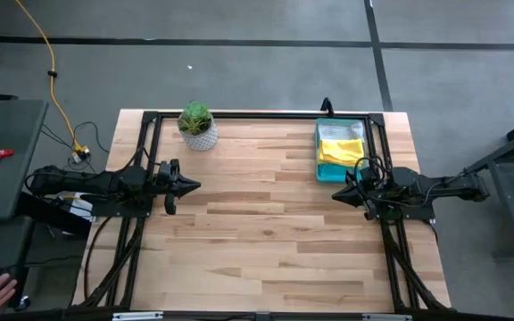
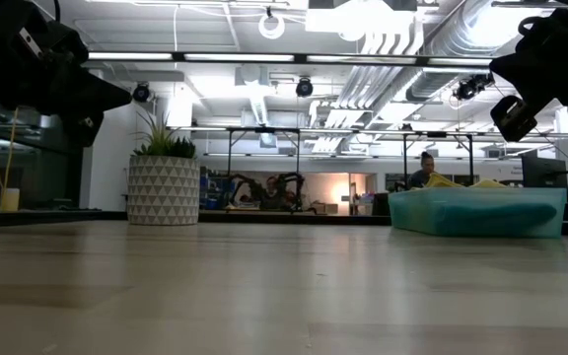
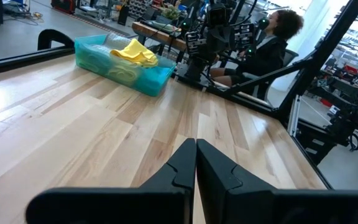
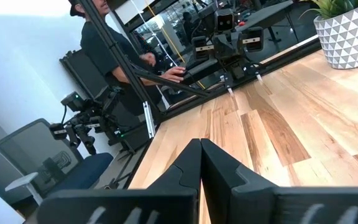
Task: Fold microfiber towels
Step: Return to Home Position
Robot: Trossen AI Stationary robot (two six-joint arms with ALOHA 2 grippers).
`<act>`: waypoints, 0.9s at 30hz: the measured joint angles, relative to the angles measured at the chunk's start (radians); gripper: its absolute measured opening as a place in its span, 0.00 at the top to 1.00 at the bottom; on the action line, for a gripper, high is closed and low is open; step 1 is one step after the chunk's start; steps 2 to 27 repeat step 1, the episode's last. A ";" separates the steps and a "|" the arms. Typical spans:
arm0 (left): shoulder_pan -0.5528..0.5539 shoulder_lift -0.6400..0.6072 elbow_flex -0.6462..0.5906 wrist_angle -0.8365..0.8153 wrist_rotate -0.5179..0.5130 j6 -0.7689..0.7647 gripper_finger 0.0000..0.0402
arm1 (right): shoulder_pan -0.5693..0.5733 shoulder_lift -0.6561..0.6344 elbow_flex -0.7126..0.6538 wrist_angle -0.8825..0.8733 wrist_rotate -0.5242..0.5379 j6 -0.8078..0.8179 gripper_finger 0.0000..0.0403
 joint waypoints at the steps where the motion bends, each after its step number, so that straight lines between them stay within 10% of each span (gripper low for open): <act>1: 0.000 0.000 0.000 0.000 0.000 0.000 0.99 | 0.000 0.000 0.000 0.000 0.000 0.000 1.00; 27: 0.000 0.000 0.000 0.000 0.000 0.000 0.99 | 0.000 0.000 0.000 0.000 0.000 0.000 1.00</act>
